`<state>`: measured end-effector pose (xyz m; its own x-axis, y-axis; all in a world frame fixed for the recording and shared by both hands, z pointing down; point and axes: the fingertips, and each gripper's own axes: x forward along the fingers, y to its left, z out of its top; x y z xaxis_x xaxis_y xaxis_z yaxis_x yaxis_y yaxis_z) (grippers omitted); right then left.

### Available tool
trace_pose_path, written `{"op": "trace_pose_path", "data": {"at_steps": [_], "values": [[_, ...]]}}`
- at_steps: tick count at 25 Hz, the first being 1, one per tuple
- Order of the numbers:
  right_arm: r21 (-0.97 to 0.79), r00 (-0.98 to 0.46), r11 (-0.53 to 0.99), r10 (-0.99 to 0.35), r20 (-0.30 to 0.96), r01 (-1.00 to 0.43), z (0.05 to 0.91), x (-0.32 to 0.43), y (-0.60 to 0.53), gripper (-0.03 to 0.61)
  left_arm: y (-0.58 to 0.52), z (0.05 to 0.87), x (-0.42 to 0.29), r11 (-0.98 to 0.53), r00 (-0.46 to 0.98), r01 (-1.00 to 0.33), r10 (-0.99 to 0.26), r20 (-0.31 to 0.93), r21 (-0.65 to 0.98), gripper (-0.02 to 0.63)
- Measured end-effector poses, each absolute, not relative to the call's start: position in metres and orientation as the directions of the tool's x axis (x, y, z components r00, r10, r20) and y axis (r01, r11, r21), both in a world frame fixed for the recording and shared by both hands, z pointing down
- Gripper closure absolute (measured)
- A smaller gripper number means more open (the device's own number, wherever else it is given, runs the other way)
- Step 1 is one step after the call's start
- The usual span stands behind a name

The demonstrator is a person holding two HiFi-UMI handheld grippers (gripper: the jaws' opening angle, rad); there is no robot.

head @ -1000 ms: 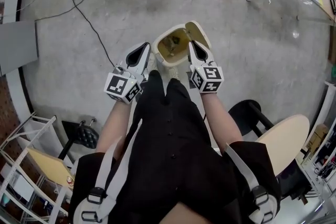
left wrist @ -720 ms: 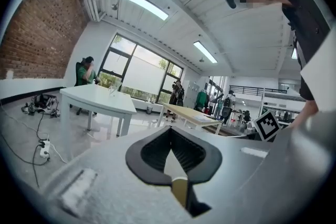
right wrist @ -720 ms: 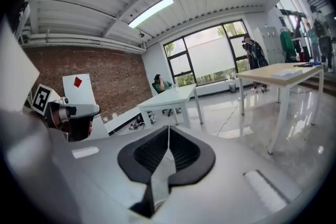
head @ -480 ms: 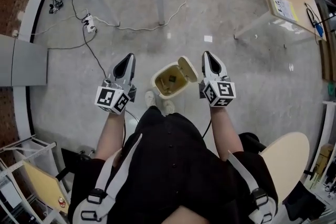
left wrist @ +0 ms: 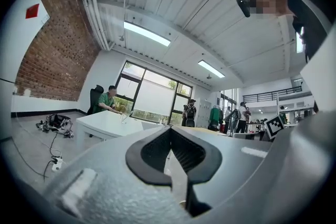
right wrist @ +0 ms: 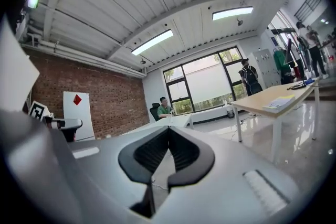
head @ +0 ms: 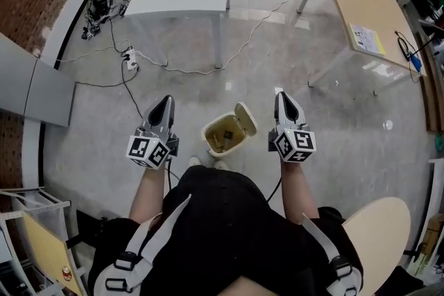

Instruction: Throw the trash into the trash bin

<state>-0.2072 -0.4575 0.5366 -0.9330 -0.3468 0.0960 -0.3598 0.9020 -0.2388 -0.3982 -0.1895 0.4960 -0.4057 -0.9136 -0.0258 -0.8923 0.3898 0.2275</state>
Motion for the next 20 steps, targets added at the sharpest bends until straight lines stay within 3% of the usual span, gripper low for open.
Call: {"op": "trace_pose_path", "data": {"at_steps": [11,20], "values": [[-0.181,-0.921,0.904,-0.385,0.053,-0.388,0.514,-0.198,-0.425,0.572,-0.175,0.468,-0.393,0.316,-0.350,-0.920,-0.929,-0.120,0.233,0.613],[-0.173,-0.892,0.877,-0.451,0.026,-0.448,0.501,-0.202,-0.333,0.572,-0.092,0.465,-0.421,0.278,-0.321,-0.927,-0.935,-0.152,0.251,0.614]]}}
